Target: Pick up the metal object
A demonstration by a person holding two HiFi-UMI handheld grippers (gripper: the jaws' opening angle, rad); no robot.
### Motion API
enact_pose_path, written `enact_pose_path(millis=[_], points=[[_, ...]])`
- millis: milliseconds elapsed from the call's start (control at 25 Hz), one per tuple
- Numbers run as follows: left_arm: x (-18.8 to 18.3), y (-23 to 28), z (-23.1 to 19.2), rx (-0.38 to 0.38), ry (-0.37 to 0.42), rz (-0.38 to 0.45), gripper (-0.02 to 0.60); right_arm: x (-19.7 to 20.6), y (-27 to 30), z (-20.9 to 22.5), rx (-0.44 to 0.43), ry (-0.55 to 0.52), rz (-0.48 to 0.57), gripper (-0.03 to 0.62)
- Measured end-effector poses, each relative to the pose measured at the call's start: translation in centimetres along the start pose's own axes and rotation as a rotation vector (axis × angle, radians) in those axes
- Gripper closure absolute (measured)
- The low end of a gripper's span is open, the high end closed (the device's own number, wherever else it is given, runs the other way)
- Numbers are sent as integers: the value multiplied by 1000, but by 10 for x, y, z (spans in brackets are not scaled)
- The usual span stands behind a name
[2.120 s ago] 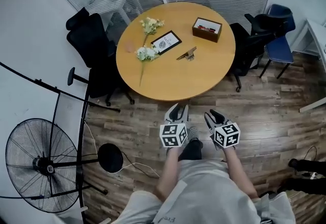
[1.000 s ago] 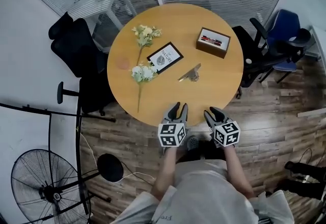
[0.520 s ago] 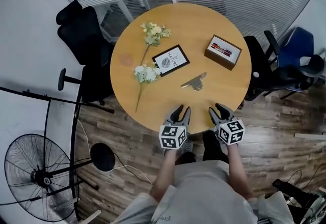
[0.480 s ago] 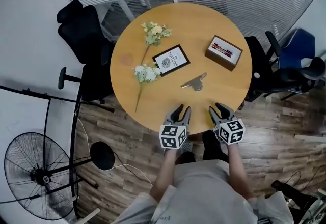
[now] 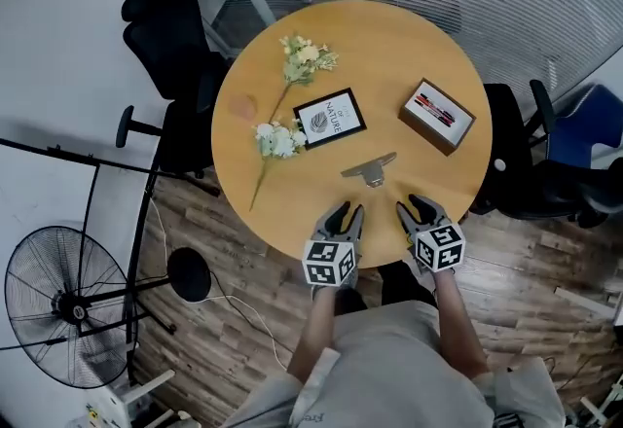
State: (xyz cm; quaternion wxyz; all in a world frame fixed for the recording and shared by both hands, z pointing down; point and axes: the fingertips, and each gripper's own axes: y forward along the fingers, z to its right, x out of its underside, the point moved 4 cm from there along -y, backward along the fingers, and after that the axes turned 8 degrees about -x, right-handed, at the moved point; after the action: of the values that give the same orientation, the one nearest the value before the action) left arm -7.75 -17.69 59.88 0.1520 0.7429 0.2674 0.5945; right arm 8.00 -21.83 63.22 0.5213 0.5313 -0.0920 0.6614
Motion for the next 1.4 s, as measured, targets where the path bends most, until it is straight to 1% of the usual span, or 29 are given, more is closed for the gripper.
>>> enact_pose_path(millis=[280, 360, 440, 600, 800, 920, 1040, 1120, 1200, 1320, 1400], points=[[1, 8, 6, -76, -41, 5, 476, -12, 27, 27, -89, -47, -65, 454], [3, 8, 6, -95, -54, 5, 476, -16, 37, 33, -105, -79, -89, 454], [6, 8, 5, -115, -66, 4, 476, -19, 49, 36, -118, -133, -122, 439], [12, 7, 0, -147, -91, -1, 476, -20, 74, 38, -150, -299, -214, 434], [17, 4, -9, -195, -119, 6, 476, -5, 105, 32, -225, -578, -355, 430], [20, 1, -15, -217, -127, 4, 476, 9, 124, 32, -245, -752, -439, 427], [23, -1, -20, -236, -140, -3, 476, 22, 137, 31, -261, -901, -495, 424], [25, -1, -22, -243, -142, -9, 476, 30, 143, 29, -275, -972, -521, 424], [27, -1, -23, -243, -142, -16, 476, 36, 149, 29, -287, -1020, -545, 424], [28, -2, -22, -236, -146, -19, 476, 41, 157, 30, -300, -1055, -559, 424], [30, -5, -23, -238, -145, -22, 476, 41, 161, 31, -285, -1067, -549, 429]])
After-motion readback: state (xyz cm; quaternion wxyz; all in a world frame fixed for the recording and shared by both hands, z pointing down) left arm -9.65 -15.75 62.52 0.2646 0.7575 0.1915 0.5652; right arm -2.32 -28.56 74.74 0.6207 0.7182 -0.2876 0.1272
